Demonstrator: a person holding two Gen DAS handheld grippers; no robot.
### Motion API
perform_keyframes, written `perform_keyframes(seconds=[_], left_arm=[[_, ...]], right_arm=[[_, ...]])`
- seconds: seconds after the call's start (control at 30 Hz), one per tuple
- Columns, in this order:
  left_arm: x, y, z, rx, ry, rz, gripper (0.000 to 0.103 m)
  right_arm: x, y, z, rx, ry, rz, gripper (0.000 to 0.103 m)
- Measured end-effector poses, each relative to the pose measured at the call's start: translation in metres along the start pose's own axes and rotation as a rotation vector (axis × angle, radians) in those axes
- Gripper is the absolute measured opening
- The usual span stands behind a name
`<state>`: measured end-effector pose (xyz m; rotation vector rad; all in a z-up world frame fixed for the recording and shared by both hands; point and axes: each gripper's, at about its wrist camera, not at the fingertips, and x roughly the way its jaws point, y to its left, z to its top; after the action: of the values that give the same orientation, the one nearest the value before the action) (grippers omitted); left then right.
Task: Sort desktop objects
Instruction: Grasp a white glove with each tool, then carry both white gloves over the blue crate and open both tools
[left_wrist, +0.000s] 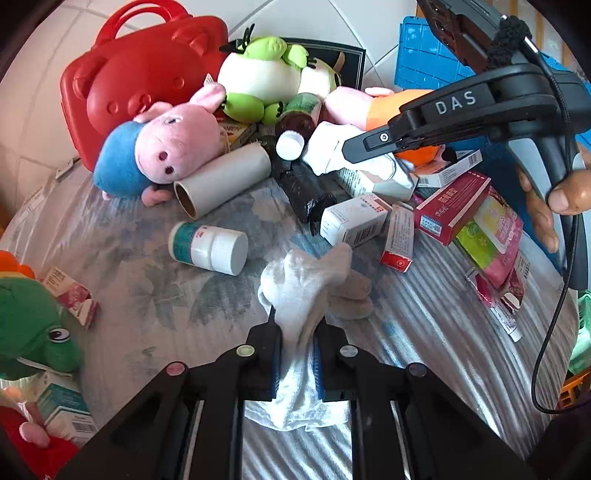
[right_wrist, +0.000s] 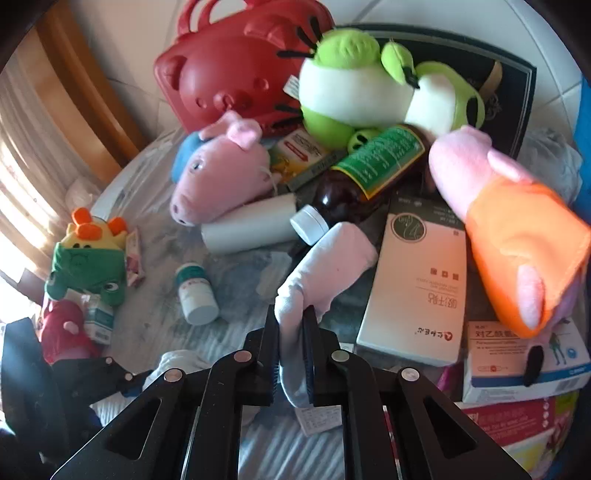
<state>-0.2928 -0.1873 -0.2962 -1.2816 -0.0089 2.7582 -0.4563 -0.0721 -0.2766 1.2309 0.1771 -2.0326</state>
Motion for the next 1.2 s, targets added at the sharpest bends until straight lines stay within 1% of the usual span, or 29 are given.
perform_keyframes(seconds=[0.1, 0.2, 0.33, 0.47, 0.6, 0.67, 0.73, 0.83, 0.97, 1.07, 1.13, 1.2], left_arm=[[-0.029, -0.002, 0.007, 0.017, -0.065, 0.012, 0.013], [-0.063, -0.008, 0.021, 0.062, -0.149, 0.02, 0.013], [-0.103, -0.021, 0.054, 0.14, -0.253, 0.005, 0.013], [-0.144, -0.045, 0.092, 0.225, -0.369, -0.06, 0.013], [-0.171, -0.085, 0.128, 0.31, -0.468, -0.151, 0.013], [-0.181, -0.108, 0.146, 0.338, -0.506, -0.204, 0.013], [-0.188, -0.134, 0.163, 0.364, -0.536, -0.238, 0.013], [-0.196, -0.175, 0.187, 0.375, -0.569, -0.3, 0.013], [-0.198, -0.237, 0.216, 0.417, -0.603, -0.359, 0.013], [-0.194, -0.278, 0.237, 0.428, -0.608, -0.408, 0.013], [-0.187, -0.303, 0.251, 0.435, -0.601, -0.417, 0.013], [-0.181, -0.324, 0.265, 0.434, -0.578, -0.432, 0.013]], right_arm=[[-0.038, 0.016, 0.001, -0.037, -0.064, -0.01, 0.011], [-0.083, 0.028, 0.0, -0.038, -0.149, -0.024, 0.011], [-0.149, 0.041, -0.011, -0.017, -0.278, -0.057, 0.011], [-0.218, 0.047, -0.032, 0.025, -0.403, -0.135, 0.011], [-0.282, 0.042, -0.059, 0.1, -0.527, -0.238, 0.011], [-0.315, 0.036, -0.075, 0.136, -0.581, -0.305, 0.011], [-0.344, 0.027, -0.092, 0.17, -0.629, -0.361, 0.011], [-0.382, 0.007, -0.113, 0.222, -0.685, -0.445, 0.011], [-0.42, -0.027, -0.131, 0.287, -0.727, -0.521, 0.012], [-0.441, -0.053, -0.138, 0.322, -0.752, -0.549, 0.012], [-0.455, -0.07, -0.144, 0.333, -0.768, -0.572, 0.014], [-0.469, -0.086, -0.151, 0.347, -0.78, -0.573, 0.014]])
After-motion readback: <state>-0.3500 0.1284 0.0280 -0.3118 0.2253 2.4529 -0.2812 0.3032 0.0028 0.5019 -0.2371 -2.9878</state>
